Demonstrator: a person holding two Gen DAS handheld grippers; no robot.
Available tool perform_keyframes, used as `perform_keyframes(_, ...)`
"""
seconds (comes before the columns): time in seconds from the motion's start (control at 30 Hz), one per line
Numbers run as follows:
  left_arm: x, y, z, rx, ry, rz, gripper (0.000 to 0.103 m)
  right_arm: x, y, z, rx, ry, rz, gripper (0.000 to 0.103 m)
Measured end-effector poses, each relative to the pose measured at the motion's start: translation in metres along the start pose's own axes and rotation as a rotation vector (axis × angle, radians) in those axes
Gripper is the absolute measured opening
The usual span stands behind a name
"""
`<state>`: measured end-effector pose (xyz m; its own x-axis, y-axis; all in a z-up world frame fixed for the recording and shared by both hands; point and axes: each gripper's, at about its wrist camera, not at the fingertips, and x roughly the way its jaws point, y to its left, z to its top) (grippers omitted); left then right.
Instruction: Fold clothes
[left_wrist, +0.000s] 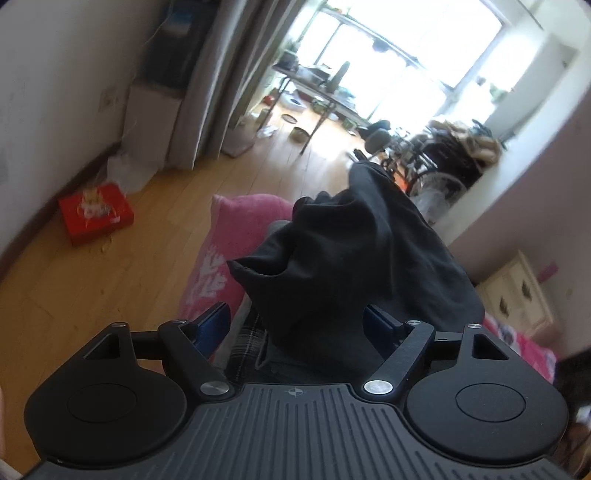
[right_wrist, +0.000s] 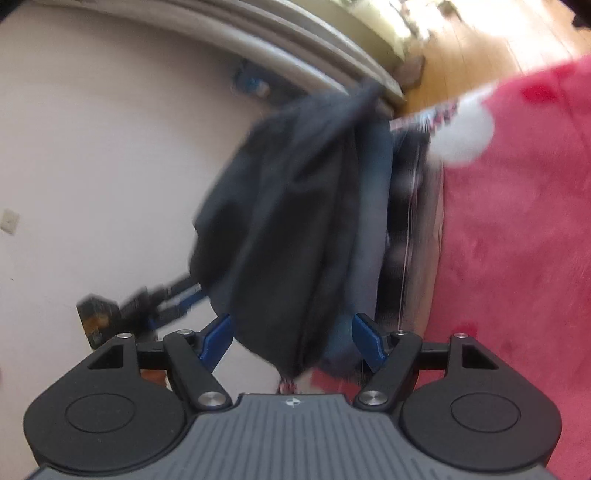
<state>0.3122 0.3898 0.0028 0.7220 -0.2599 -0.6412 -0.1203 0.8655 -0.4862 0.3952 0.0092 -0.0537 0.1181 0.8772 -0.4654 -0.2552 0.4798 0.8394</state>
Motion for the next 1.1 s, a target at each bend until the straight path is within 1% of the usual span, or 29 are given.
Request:
perform_keyframes(0.17, 0.005, 0.008, 0.002, -0.071, -0.012, -0.048, 0.070, 0.017, 0.003, -0.005, -0.023, 0.028, 0.009, 0.074)
perform_keyframes(0.23, 0.008, 0.008, 0.002, -0.083, -0.010, -0.054, 0.059, 0.019, 0.003, -0.006, -0.040, 0.029, 0.006, 0.073)
perform_keyframes(0.3, 0.010, 0.008, 0.002, -0.099, -0.007, -0.052, 0.054, 0.019, 0.004, -0.008, -0.058, 0.026, 0.001, 0.071)
perform_keyframes(0.37, 0.010, 0.009, 0.001, -0.116, -0.012, -0.049, 0.042, 0.017, 0.007, -0.010, -0.074, 0.017, -0.006, 0.070)
perform_keyframes(0.47, 0.008, 0.010, 0.000, -0.139, -0.019, -0.043, 0.032, 0.013, 0.013, -0.012, -0.097, 0.004, -0.016, 0.064)
perform_keyframes(0.6, 0.004, 0.010, 0.000, -0.157, -0.020, -0.048, 0.030, 0.008, 0.020, -0.016, -0.128, -0.014, -0.030, 0.062)
perform_keyframes(0.8, 0.006, 0.008, 0.000, -0.170, -0.019, -0.032, 0.029, 0.005, 0.033, -0.014, -0.173, -0.049, -0.046, 0.062)
perform_keyframes(0.93, 0.008, 0.009, 0.001, -0.179, -0.020, -0.027, 0.028, 0.017, 0.026, -0.015, -0.140, -0.014, -0.067, 0.062)
perform_keyframes(1.0, 0.007, 0.009, 0.000, -0.173, -0.025, -0.024, 0.028, 0.021, 0.023, -0.019, -0.131, -0.010, -0.061, 0.062)
perform_keyframes(1.03, 0.007, 0.008, 0.000, -0.165, -0.034, -0.018, 0.026, 0.021, 0.023, -0.020, -0.136, -0.012, -0.056, 0.061)
perform_keyframes(1.07, 0.007, 0.008, -0.001, -0.157, -0.043, -0.013, 0.023, 0.021, 0.024, -0.021, -0.147, -0.018, -0.046, 0.053)
perform_keyframes(1.1, 0.006, 0.006, -0.002, -0.150, -0.051, -0.007, 0.021, 0.021, 0.025, -0.020, -0.159, -0.025, -0.033, 0.037)
